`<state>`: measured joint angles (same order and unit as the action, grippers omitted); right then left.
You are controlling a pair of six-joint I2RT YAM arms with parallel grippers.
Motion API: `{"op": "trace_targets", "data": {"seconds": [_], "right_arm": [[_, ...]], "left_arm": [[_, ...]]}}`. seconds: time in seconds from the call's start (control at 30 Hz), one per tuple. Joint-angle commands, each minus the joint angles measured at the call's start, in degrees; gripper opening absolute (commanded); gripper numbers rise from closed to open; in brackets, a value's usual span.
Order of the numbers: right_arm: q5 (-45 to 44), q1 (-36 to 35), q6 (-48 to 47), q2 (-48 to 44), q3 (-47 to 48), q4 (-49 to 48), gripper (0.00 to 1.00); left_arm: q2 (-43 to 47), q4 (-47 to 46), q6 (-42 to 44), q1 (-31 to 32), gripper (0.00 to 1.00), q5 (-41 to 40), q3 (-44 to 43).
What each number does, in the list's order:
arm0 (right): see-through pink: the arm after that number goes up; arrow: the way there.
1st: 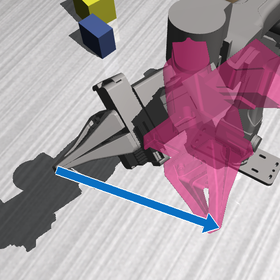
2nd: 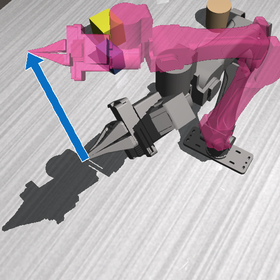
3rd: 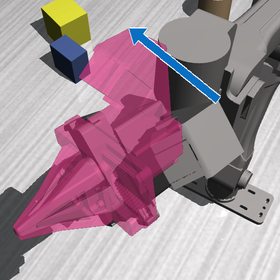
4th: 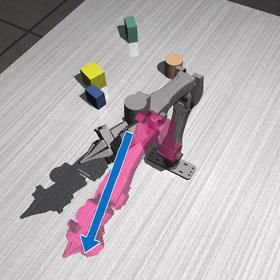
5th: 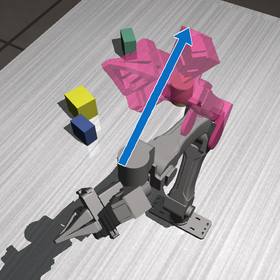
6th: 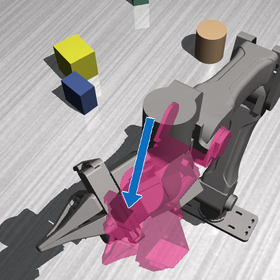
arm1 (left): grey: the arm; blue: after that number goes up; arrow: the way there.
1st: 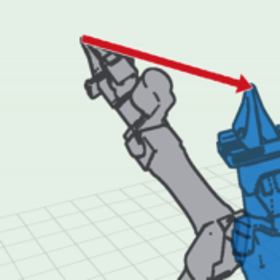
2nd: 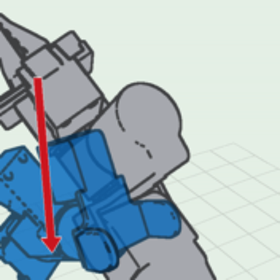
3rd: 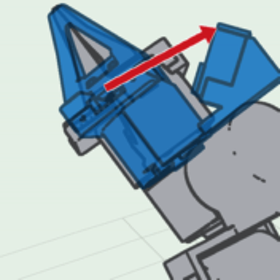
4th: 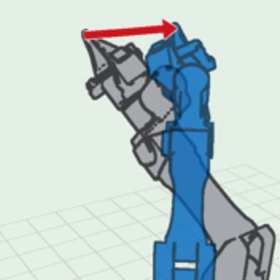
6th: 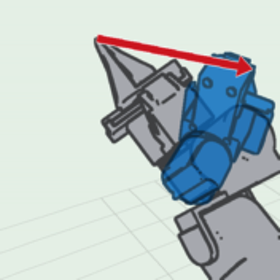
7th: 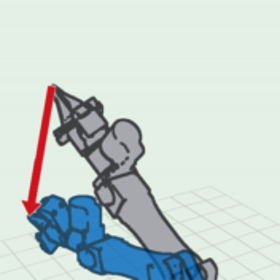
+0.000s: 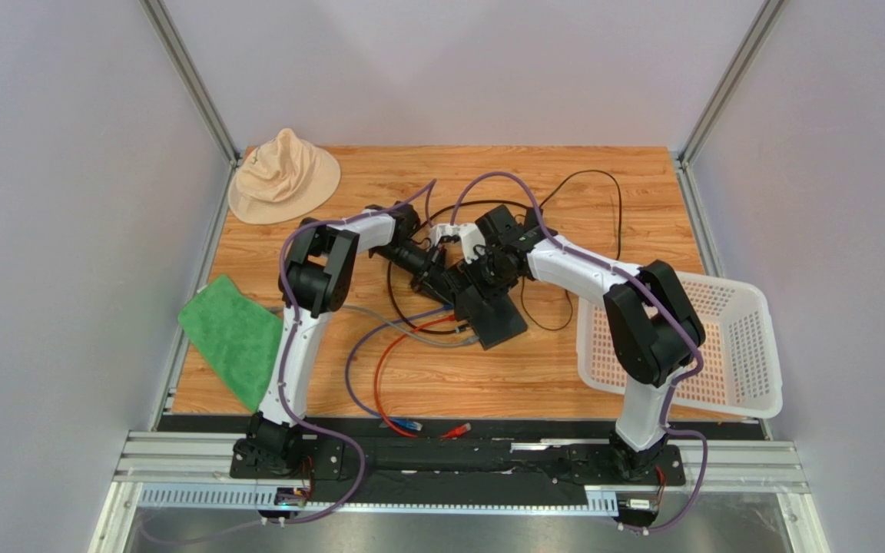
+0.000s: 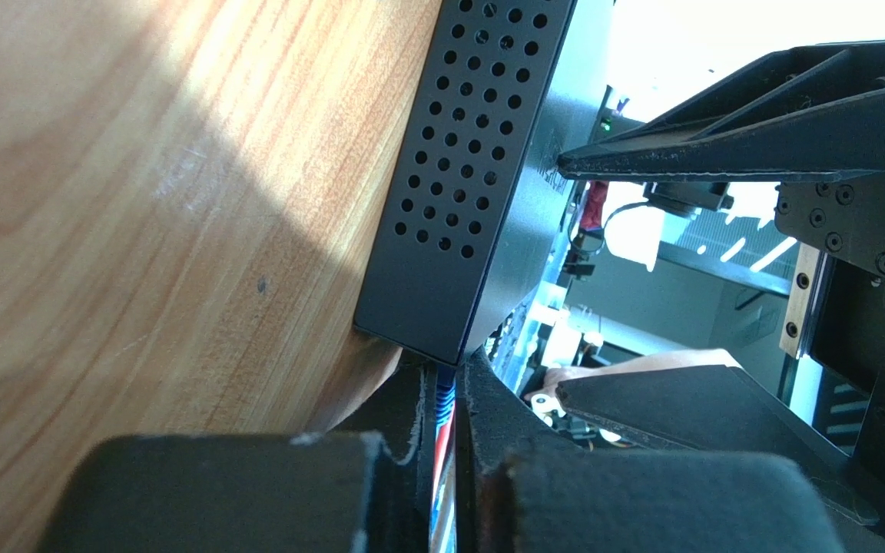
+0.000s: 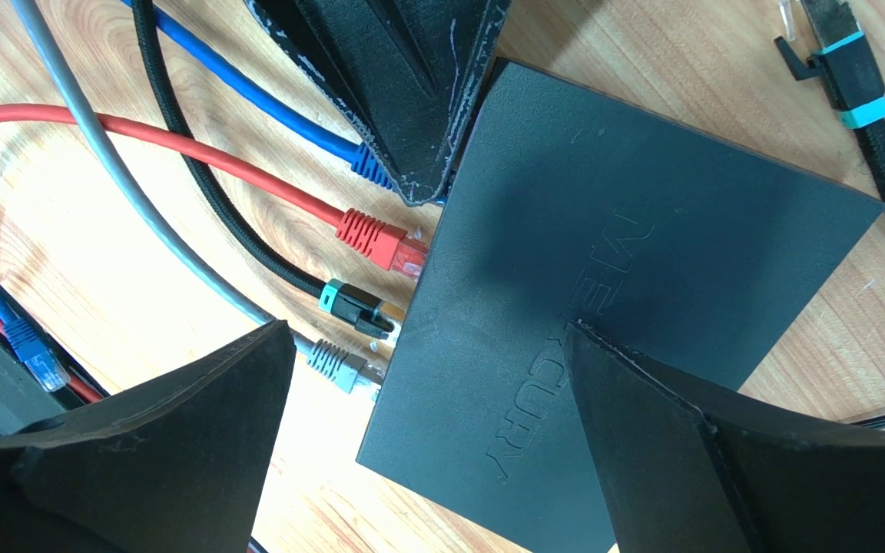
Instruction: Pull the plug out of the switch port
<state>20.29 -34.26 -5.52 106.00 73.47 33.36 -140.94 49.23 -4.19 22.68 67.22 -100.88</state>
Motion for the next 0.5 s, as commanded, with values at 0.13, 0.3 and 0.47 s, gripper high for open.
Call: {"op": "trace_targets", "data": {"seconds": [0.13, 0.3, 0.47], "right_arm": [[-1.6, -0.2, 0.5, 5.4, -1.7, 2.7, 0.97], [-3.0, 0.2, 1.9, 3.5, -0.5, 0.2, 0.75], [-1.8, 0.7, 1.9, 4.2, 0.8, 0.5, 0.46]], "left_arm": [[0.1, -1.4, -1.0, 0.8, 0.00, -1.6, -2.1], [-0.1, -0.9, -0.7, 0.7, 0.00, -1.7, -2.5], [-0.2, -0.4, -0.7, 0.5, 0.00, -2.0, -2.9]]}}
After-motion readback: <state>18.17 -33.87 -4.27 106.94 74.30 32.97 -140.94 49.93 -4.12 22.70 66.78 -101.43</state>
